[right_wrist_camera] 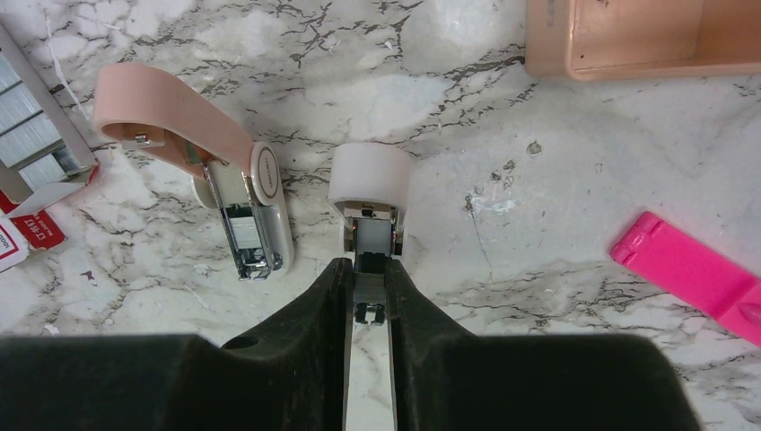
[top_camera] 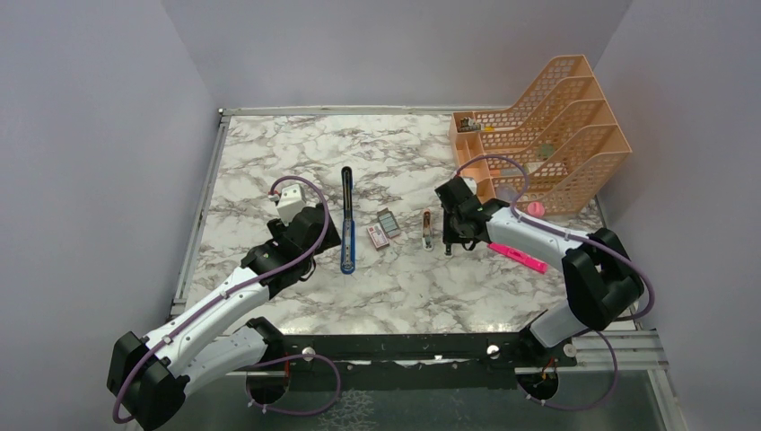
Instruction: Load the staples into the stapler
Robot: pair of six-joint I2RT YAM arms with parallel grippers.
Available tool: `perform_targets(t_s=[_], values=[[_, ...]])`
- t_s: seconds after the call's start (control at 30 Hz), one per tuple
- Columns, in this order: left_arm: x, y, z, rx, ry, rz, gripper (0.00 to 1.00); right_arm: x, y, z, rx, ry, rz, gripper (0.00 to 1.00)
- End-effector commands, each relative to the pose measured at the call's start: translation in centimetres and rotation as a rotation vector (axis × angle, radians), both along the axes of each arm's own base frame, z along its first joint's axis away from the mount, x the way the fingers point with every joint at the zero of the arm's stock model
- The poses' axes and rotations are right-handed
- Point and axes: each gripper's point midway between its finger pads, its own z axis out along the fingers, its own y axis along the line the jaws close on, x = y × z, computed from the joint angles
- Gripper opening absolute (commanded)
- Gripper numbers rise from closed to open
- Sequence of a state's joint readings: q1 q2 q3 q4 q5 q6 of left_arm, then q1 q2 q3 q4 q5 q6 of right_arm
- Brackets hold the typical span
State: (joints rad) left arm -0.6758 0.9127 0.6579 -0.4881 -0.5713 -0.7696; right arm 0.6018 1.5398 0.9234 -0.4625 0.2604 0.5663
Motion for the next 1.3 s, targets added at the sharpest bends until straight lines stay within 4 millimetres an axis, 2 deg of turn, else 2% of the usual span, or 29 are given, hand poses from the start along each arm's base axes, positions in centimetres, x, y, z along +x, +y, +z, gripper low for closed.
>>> perform_targets(t_s=[0.0,0.53,0.7,1.0,1.27], values=[[0.3,-0.3,0.6,-0.026,-0.021,-0.004,0.86,0.3,0.2,0.8,0.023,-0.026,0.008,0.22],[0.3,-0.3,0.5,-0.026,-0.02,-0.003,0.86,-0.5,0.1,-1.5,0.001,0.04,0.017,0.22],[0.3,-0.3,0.6,-0.026,-0.021,-0.005,0.86,-0.4,-0.1,-1.1,-0.007,0.03,0.009,0.22],[0.3,-0.3,0.6,-0.025,-0.02,-0.004,0.86,0.4,-0.1,0.8,0.004,-0.027,0.007,0.22],[0.3,-0.3,0.6,-0.024,-0.019,-0.005,0.86,-0.1,-0.3,-0.5,-0.015,0.009,0.01,0.22]])
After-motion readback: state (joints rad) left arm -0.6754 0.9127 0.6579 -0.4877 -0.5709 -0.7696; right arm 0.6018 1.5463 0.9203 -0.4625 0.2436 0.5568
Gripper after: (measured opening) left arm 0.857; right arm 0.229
